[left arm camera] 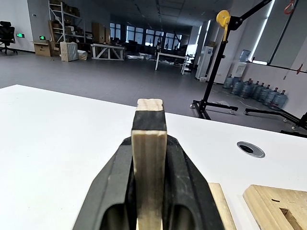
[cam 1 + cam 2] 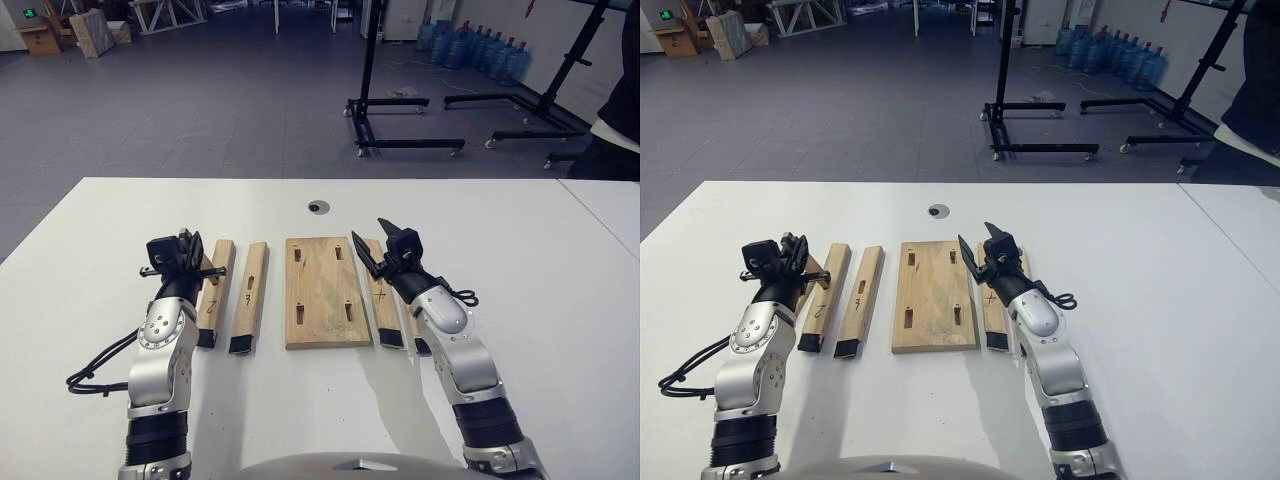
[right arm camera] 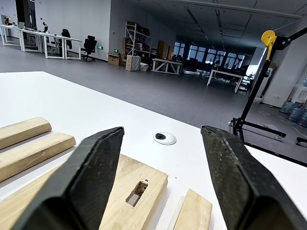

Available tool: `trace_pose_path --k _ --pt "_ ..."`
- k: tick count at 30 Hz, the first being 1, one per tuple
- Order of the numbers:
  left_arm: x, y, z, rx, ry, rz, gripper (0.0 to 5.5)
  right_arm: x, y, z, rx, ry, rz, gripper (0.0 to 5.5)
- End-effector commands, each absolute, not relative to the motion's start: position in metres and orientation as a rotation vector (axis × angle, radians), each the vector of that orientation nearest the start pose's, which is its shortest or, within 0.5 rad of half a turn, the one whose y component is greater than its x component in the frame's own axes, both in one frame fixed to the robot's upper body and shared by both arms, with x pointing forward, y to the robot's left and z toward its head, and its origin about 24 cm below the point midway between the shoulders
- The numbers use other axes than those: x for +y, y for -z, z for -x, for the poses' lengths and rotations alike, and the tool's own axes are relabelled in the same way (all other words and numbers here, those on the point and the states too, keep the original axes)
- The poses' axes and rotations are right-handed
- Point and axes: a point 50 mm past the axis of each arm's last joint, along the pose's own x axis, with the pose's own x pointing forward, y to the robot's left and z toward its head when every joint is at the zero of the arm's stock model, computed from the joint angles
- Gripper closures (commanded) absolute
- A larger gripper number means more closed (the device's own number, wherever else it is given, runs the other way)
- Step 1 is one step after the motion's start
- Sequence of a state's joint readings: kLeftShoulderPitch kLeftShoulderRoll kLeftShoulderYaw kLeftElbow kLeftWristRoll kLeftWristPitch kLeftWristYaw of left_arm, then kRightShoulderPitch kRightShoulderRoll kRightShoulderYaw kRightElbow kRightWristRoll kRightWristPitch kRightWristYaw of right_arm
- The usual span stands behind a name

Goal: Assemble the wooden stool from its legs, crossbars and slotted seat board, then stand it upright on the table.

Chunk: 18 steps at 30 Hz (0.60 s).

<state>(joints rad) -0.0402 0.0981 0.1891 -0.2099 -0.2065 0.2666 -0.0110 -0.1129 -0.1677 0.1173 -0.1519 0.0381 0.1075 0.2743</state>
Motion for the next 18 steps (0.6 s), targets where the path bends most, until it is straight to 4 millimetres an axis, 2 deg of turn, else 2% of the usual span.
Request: trace_pose_path --k 1,11,18 --pt "0.203 -0.077 -0.257 0.012 -0.111 0.038 5.13 -0.126 -0.095 -0.27 -0.136 -0.431 0.165 2.57" --pt "0.201 -0.059 -0.256 0.12 -0.117 0.043 5.13 -0.129 -0.098 -0.272 -0.138 -0.436 0.174 2.57" --pt "0.189 -0.043 -0.255 0.241 -0.03 0.03 5.13 -0.13 -0.098 -0.272 -0.138 -0.431 0.18 2.57"
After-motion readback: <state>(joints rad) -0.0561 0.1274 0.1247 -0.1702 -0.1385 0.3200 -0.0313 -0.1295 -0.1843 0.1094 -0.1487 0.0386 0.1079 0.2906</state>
